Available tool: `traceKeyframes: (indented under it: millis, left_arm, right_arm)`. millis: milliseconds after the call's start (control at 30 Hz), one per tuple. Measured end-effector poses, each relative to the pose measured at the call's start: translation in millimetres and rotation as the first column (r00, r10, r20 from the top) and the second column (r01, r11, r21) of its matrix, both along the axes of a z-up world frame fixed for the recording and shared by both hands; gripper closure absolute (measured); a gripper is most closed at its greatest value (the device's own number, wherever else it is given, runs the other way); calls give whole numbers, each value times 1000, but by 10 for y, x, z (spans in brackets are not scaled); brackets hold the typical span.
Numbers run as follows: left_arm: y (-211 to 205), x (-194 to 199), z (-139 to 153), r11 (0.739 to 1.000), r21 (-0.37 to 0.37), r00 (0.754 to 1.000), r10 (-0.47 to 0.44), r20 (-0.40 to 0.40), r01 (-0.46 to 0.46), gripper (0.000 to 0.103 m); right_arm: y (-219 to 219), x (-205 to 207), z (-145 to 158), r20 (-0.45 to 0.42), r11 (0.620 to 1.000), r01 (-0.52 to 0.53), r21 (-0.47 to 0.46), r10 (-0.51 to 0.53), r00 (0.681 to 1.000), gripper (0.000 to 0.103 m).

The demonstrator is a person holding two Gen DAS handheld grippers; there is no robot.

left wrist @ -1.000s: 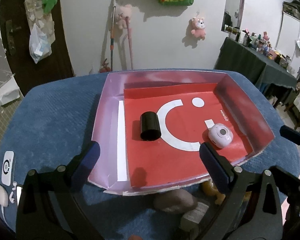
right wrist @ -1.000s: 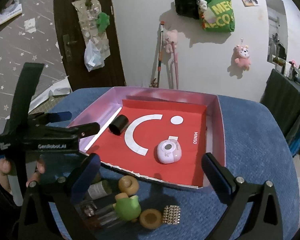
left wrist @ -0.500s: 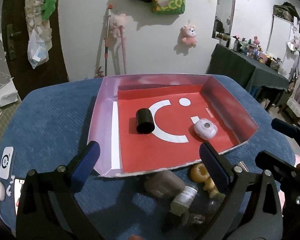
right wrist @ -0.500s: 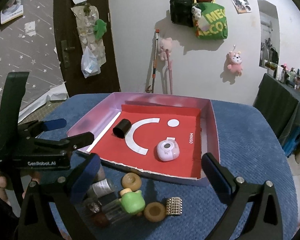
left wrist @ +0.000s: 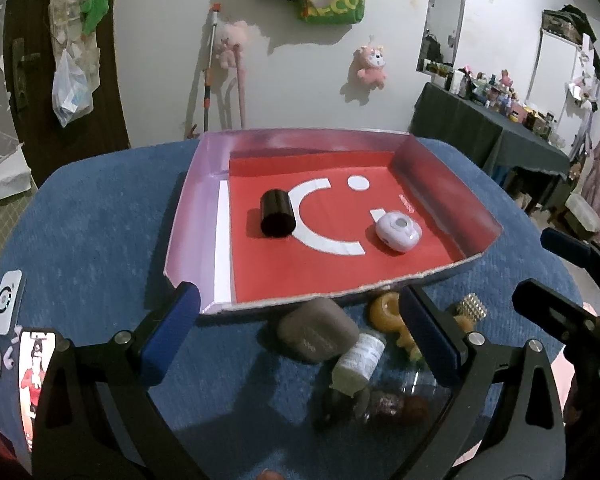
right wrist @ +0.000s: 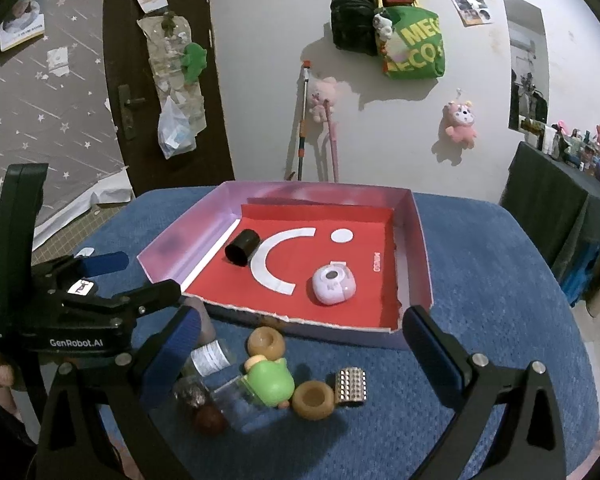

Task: Organize rigid objects
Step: 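Withdraw both tools from the box back toward the remaining objects, then grasp the studded metal cylinder with the right tool while the left tool grasps the clear bottle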

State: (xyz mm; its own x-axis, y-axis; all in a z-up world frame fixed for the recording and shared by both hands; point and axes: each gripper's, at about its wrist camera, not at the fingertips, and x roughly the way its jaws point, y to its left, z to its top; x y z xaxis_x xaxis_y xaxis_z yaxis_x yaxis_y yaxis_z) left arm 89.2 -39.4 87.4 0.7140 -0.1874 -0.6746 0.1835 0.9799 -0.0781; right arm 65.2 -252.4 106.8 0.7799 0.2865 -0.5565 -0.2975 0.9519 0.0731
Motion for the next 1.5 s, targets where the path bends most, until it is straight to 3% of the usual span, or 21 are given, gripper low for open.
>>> traceKeyframes:
  millis: [367,867,1133,1500]
  left_arm:
    - [-72,-161,-104,1000,14,1000,-13,-19,13,2]
    - [-57,-299,-312,1000,24,998,-9,-59,10,2]
    - [-38,-270,-455,1000,-12,995,-28,-99,27,15]
    - [-56,-184,-531,998,-32,990,-54,-127,51,28]
  right_arm:
    - [-79,-130,-113,-23,1000,11,20,-11,1000,2]
    - [-138,-185,-404,-92,1000,19,7,-18,996,30]
    - [-157,-138,-616,-155,999,42,-16,-44,987,42]
    - [-274,-27,-721,-184,993,107,-44,-114,976,45]
